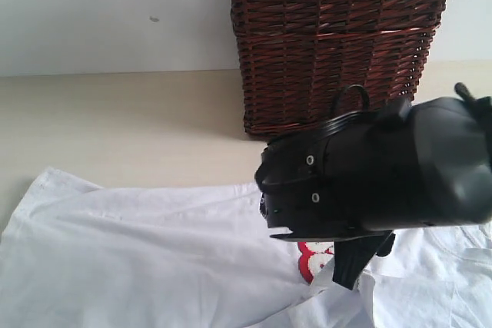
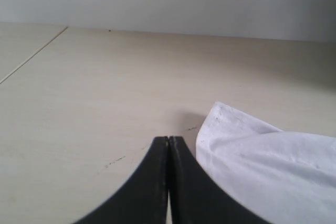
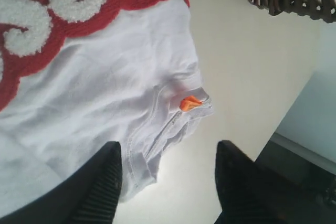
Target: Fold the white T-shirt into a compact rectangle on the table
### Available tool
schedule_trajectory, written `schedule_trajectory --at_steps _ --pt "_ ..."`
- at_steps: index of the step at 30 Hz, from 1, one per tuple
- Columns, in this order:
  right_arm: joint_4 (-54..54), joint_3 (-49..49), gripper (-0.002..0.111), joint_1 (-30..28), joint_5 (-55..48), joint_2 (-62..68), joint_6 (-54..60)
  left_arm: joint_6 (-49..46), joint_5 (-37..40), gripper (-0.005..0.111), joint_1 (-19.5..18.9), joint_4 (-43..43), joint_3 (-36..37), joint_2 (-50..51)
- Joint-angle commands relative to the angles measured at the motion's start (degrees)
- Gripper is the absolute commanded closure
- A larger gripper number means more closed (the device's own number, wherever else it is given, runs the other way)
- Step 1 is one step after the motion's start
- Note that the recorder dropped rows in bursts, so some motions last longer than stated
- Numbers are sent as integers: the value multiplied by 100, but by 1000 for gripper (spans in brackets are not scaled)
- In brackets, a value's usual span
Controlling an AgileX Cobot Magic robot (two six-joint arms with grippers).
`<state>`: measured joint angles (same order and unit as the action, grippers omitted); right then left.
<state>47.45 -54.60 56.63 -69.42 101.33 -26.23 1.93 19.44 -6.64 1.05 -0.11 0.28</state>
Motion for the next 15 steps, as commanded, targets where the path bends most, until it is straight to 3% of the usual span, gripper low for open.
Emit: schedule_trajectory --at_steps 1,8,15 --pt "-1000 -32 55 5 -54 -397 733 -26 -38 107 -4 5 11 -28" --pt "-3628 -20 55 5 676 -938 2492 -26 -38 107 -4 5 11 -28" --pt "-3756 239 55 5 1318 -717 2567 -26 -38 107 -4 5 11 -28"
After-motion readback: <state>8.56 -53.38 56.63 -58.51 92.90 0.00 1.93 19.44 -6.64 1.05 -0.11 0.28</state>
